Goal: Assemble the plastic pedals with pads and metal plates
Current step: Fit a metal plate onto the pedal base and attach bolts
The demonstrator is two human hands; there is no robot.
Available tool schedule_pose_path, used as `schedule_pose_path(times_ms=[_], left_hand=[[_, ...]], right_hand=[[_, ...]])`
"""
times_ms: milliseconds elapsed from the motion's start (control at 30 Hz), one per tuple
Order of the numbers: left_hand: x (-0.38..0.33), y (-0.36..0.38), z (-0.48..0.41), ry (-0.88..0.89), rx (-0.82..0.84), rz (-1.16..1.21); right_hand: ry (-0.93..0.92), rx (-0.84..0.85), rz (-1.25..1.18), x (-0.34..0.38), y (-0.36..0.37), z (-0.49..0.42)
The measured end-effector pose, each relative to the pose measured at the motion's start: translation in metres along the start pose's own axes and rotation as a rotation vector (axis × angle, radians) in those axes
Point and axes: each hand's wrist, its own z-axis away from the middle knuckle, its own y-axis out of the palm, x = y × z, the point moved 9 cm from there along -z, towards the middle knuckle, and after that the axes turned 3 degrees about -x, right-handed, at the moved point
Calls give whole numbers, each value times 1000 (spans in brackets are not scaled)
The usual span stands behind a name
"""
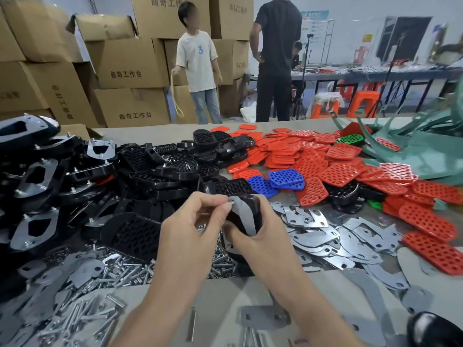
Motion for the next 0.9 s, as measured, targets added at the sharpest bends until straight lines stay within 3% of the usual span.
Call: schedule_pose_path(times_ms=[400, 567, 900], left_hand=[[-1, 1, -3, 58, -46, -54], [-9, -2, -2, 178, -84, -120], [-4, 5, -5, 141, -26, -51]], right_hand=[[-3, -34, 30, 0, 3, 1], [1, -21, 16, 1, 6, 2], [55, 13, -144, -2, 9, 1]])
